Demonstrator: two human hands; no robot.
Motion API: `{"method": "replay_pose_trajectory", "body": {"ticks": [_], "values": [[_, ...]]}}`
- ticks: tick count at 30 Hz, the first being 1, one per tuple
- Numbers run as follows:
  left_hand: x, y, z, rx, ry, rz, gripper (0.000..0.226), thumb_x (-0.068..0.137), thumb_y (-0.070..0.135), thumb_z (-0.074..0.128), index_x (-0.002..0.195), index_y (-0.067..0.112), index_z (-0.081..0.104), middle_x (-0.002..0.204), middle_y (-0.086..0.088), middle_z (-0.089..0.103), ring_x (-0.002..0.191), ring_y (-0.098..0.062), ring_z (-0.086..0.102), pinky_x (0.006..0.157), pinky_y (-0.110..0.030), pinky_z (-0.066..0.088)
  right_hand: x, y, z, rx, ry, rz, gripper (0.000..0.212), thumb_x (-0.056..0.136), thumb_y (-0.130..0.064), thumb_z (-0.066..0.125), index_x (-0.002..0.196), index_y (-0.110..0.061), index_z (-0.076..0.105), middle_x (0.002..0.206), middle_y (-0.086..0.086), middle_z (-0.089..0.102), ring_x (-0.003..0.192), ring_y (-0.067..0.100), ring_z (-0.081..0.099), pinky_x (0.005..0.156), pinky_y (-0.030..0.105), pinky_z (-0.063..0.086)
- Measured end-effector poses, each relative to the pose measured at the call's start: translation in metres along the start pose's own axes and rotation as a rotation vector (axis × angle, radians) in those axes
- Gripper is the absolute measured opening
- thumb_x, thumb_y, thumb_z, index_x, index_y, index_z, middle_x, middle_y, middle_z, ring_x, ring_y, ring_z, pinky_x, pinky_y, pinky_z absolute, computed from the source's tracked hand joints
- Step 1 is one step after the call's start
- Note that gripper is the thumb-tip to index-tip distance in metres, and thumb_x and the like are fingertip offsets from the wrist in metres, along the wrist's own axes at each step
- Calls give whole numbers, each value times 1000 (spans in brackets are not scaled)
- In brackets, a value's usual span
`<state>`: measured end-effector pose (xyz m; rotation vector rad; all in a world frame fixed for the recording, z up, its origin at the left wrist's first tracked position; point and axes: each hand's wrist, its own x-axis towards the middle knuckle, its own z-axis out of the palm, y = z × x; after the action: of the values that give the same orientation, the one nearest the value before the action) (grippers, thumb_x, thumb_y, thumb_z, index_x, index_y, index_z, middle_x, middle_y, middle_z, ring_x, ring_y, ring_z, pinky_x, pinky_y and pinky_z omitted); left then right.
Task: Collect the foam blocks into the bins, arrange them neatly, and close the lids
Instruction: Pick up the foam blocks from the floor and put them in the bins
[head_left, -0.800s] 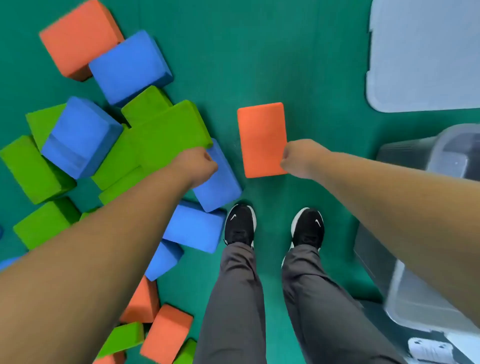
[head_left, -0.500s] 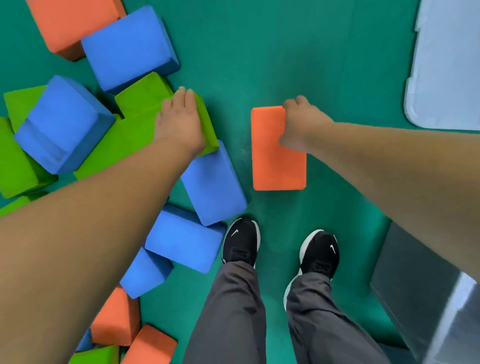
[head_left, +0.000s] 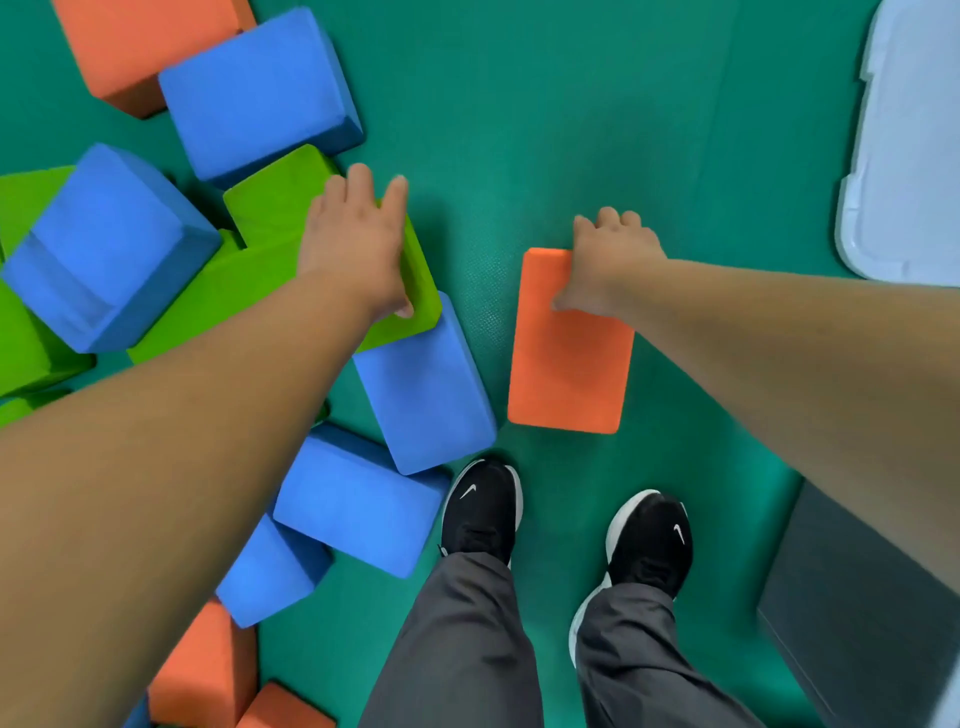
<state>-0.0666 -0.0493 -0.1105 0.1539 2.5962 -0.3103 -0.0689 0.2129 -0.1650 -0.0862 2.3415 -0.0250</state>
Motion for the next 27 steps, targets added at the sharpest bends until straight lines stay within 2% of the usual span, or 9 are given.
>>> {"method": "replay_pose_trajectory", "body": {"ticks": [3,6,10,13,15,17,21,24,27], "values": [[-9,19,-6,173,-12,-3,112,43,59,97,134,16,49,128,-16,39,118,-37,43,92,-43,42,-12,-4,6,76,-88,47,68,75,-62,74,126,-17,66,129,12,46,124,36,42,96,43,43],[-18,34,-11,191,-45,-79,84,55,46,95,121,16,53,122,-15,41,111,-36,45,78,-39,34,-37,-8,24,111,-86,5,69,73,-54,76,127,-16,56,128,12,45,122,36,44,96,44,44],[-37,46,-13,234,-31,-127,65,69,27,84,121,13,48,122,-16,42,105,-34,48,74,-38,35,-67,-1,46,303,-170,67,63,75,-37,79,118,-12,41,127,12,51,120,36,53,90,41,45],[-56,54,-17,243,-31,-136,53,80,18,72,126,11,45,128,-17,41,109,-35,51,74,-38,39,-85,17,48,289,-189,123,79,72,-49,82,128,-10,42,133,12,53,124,37,51,96,45,44],[-70,62,-20,281,-67,-124,51,87,20,68,131,11,44,134,-18,40,113,-33,52,74,-37,38,-99,26,46,260,-222,131,92,68,-65,81,134,-11,47,135,13,52,126,38,50,99,46,46],[-86,71,-23,352,-118,-102,50,90,24,66,133,11,45,133,-17,43,113,-31,54,75,-36,39,-117,33,45,290,-280,121,93,66,-76,78,132,-13,57,131,15,50,117,37,54,95,43,50],[-120,86,-33,386,-216,-128,46,96,26,58,137,11,44,128,-15,52,114,-31,58,75,-37,40,-167,40,47,478,-303,153,93,68,-64,84,136,-14,45,133,14,46,102,32,55,80,38,48],[-138,102,-55,451,-295,-50,62,87,44,68,139,18,48,128,-9,54,115,-28,59,73,-37,38,-206,54,42,606,-198,174,82,68,-54,84,126,-14,42,121,11,55,96,30,56,75,37,45],[-153,129,-92,442,-288,24,76,76,63,73,136,19,54,126,-7,59,117,-26,58,77,-35,36,-247,78,23,743,-127,250,71,72,-54,81,117,-16,41,110,6,59,92,29,60,69,37,45]]}}
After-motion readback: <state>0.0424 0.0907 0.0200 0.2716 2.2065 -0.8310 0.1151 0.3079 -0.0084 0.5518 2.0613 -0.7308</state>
